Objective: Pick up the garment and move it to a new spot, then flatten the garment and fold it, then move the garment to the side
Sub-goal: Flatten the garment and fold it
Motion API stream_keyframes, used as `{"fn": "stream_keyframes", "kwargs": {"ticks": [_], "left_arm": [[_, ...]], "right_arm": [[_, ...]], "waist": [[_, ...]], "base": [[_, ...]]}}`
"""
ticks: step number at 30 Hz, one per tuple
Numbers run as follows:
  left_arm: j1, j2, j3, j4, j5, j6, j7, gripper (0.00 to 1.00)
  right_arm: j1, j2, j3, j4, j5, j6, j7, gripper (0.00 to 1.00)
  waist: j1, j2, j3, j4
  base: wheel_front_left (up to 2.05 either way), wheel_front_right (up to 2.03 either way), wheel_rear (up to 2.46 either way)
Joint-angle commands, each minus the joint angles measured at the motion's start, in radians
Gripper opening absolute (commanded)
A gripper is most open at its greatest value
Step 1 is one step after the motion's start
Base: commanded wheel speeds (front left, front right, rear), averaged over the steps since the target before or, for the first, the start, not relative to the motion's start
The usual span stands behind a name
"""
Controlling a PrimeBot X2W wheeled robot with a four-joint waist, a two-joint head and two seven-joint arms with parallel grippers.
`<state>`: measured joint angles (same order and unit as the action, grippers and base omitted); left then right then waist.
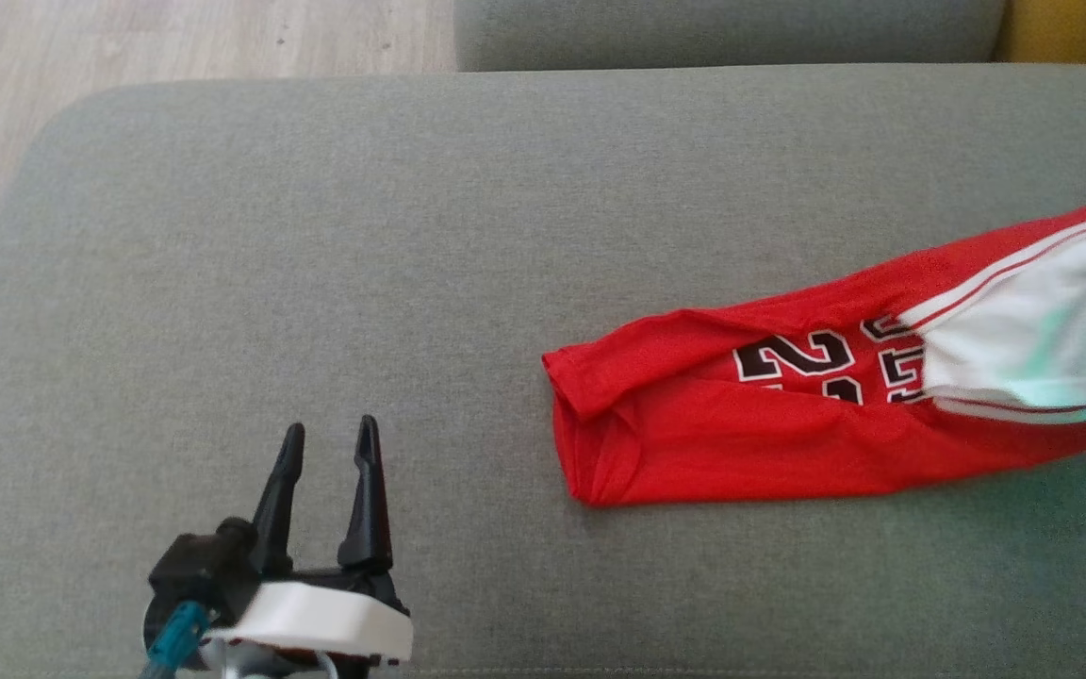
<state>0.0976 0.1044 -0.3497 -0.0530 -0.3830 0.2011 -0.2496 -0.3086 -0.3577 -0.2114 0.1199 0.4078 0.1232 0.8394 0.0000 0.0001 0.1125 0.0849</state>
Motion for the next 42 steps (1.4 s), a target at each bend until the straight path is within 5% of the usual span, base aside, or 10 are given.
{"fn": "stream_keyframes", "kwargs": {"ticks": [1,11,27,28,29,30,34,37,39,42], "left_arm": [[-0.023,-0.01,0.026,-0.024,-0.004,-0.006,-0.012,1.0],[-0.063,-0.043,0.007,0.016,0.006,-0.042,-0.012,1.0],[-0.091,-0.054,-0.009,0.071,-0.002,-0.049,-0.012,1.0],[-0.09,-0.054,-0.008,0.072,-0.003,-0.048,-0.012,1.0],[-0.089,-0.054,-0.007,0.074,-0.004,-0.048,-0.012,1.0],[-0.087,-0.054,-0.006,0.076,-0.004,-0.047,-0.012,1.0],[-0.078,-0.054,-0.001,0.077,-0.004,-0.039,-0.012,1.0],[-0.069,-0.054,0.005,0.077,0.003,-0.039,-0.012,1.0],[-0.064,-0.054,0.011,0.072,0.01,-0.04,-0.012,1.0],[-0.054,-0.053,0.029,0.063,0.02,-0.04,-0.012,1.0]], "right_arm": [[-0.011,-0.002,0.044,-0.069,0.017,0.008,0.019,0.0],[0.025,0.28,0.302,-0.184,0.041,0.008,0.135,0.0],[-0.042,0.307,0.437,0.082,0.113,0.008,-0.093,0.0],[-0.043,0.307,0.442,0.09,0.136,0.008,-0.108,0.36],[-0.044,0.307,0.449,0.099,0.166,0.008,-0.124,0.89],[-0.044,0.307,0.46,0.107,0.202,0.008,-0.138,1.0],[-0.044,0.307,0.518,0.122,0.422,0.008,-0.254,1.0],[-0.045,0.307,0.567,0.103,0.482,0.008,-0.335,1.0],[-0.039,0.307,0.575,0.083,0.466,0.008,-0.403,1.0],[-0.013,0.307,0.566,0.037,0.289,0.008,-0.502,1.0]], "waist": [[0.0,-0.0001,-0.001,0.006],[0.0,-0.0001,0.026,0.046],[0.0,-0.0001,0.017,0.112],[0.0,-0.0001,0.015,0.111],[0.0,-0.0001,0.012,0.109],[0.0,-0.0001,0.009,0.107],[0.0,-0.0001,-0.007,0.081],[0.0,-0.0001,-0.022,0.058],[0.0,-0.0001,-0.037,0.045],[0.0,-0.0001,-0.063,0.029]], "base": [[0.0,0.0,0.0],[0.0,0.0,0.0],[0.0,0.0,0.0],[0.0,0.0,0.0],[0.0,0.0,0.0],[0.0,0.0,0.0],[0.0,0.0,0.0],[0.0,0.0,0.0],[0.0,0.0,0.0],[0.0,0.0,0.0]]}}
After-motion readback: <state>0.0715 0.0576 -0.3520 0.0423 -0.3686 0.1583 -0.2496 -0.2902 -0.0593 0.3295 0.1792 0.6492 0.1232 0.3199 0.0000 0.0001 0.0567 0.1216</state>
